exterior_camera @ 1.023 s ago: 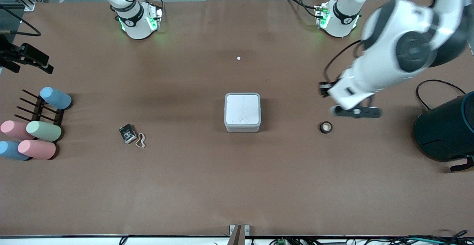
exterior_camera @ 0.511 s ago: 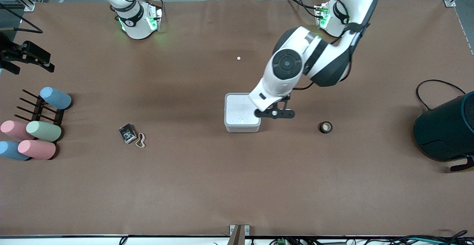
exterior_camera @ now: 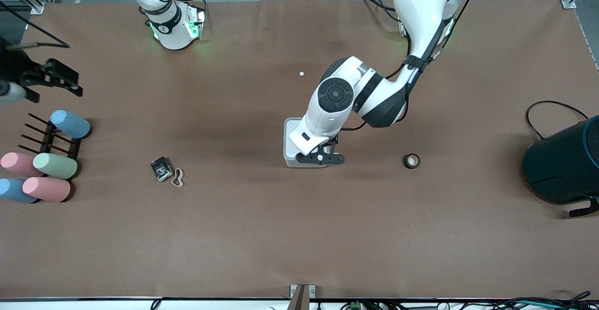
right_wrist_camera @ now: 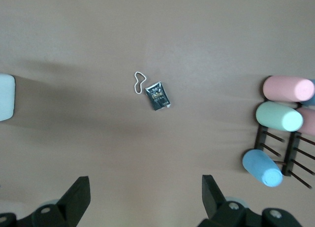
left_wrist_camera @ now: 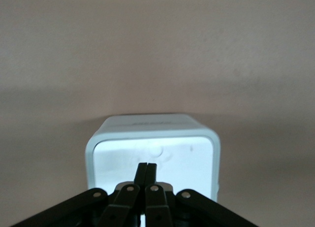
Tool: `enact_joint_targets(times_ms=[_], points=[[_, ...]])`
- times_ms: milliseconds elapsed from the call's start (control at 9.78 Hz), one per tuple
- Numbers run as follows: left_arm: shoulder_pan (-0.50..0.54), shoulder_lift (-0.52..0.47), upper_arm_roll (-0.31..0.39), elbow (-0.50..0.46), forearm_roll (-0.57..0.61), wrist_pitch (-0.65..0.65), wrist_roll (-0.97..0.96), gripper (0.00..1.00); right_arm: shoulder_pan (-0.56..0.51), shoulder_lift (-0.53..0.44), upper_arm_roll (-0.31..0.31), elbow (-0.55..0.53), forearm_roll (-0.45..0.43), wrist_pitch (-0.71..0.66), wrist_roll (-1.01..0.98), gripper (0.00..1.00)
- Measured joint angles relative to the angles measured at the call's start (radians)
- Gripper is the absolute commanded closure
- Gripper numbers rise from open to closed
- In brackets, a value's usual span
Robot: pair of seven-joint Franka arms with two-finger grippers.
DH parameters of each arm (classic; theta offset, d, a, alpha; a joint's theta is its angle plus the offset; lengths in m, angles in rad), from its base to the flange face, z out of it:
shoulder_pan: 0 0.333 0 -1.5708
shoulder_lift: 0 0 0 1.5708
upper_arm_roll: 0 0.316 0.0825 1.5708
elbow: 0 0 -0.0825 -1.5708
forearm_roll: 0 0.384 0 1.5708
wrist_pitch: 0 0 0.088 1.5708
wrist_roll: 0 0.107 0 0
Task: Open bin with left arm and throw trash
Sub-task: 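Lift the bin lid with the left gripper while the right gripper reaches the packet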
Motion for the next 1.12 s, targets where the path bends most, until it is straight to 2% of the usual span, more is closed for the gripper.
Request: enact_joint_targets(times_ms=[511,716,920,1125], points=[[-0.018,0.055,-0.001,0.001,-0.018,0.036,-0.007,1.00,0.090,0.183,0.004,-0.022,0.000,0.174,-0.102,0.02],[-0.025,0.075,0.001,0.008,-0.018,0.031,-0.007,1.00,0.119,0.287,0.004,-0.040,0.000,0.323,-0.209,0.02],[-0.025,0.076,0.001,0.013,-0.018,0.021,-0.007,1.00,0.140,0.346,0.004,-0.129,0.000,0.539,-0.297,0.07],[-0.024,0.070,0.001,0.037,-0.020,-0.062,-0.007,1.00,0.144,0.385,0.001,-0.196,0.006,0.631,-0.308,0.08]])
